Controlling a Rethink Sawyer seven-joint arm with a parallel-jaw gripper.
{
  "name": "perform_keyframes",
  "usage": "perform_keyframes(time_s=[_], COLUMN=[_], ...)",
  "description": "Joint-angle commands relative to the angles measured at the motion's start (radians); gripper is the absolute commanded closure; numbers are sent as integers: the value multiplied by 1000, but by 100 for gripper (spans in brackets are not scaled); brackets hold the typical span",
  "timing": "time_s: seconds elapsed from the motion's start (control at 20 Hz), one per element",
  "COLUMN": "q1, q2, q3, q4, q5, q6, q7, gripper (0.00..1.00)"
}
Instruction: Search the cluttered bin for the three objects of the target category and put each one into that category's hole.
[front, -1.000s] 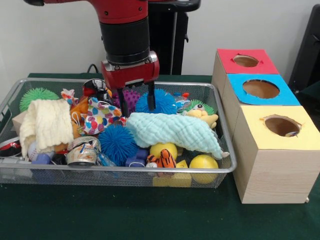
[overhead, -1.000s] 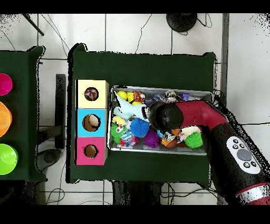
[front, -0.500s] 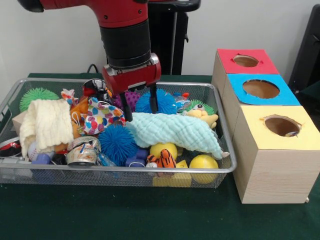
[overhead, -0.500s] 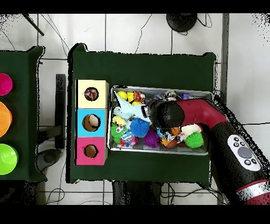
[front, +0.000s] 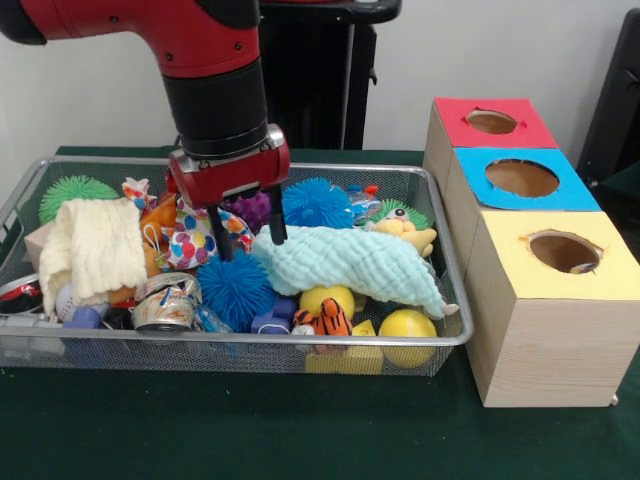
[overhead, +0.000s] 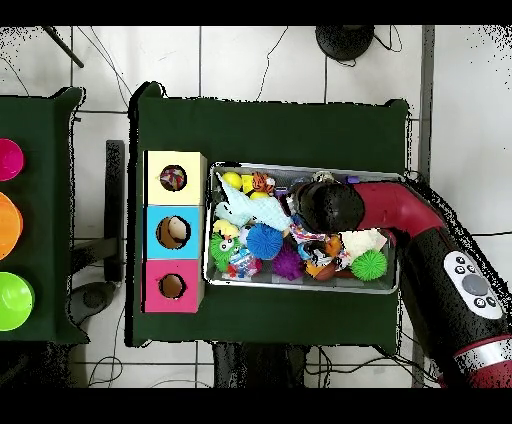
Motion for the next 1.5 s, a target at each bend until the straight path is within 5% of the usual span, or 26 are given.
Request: perform_keyframes(time_s=[0.05, 0.9, 1.5], q1=[-30, -97, -84], q2=[41, -130, -85], q3=[40, 16, -16], q4=[-88, 171, 223], q5=[-94, -89, -146], q6=[136, 35, -70], q7=[-382, -255, -149], gripper=[0, 0, 0])
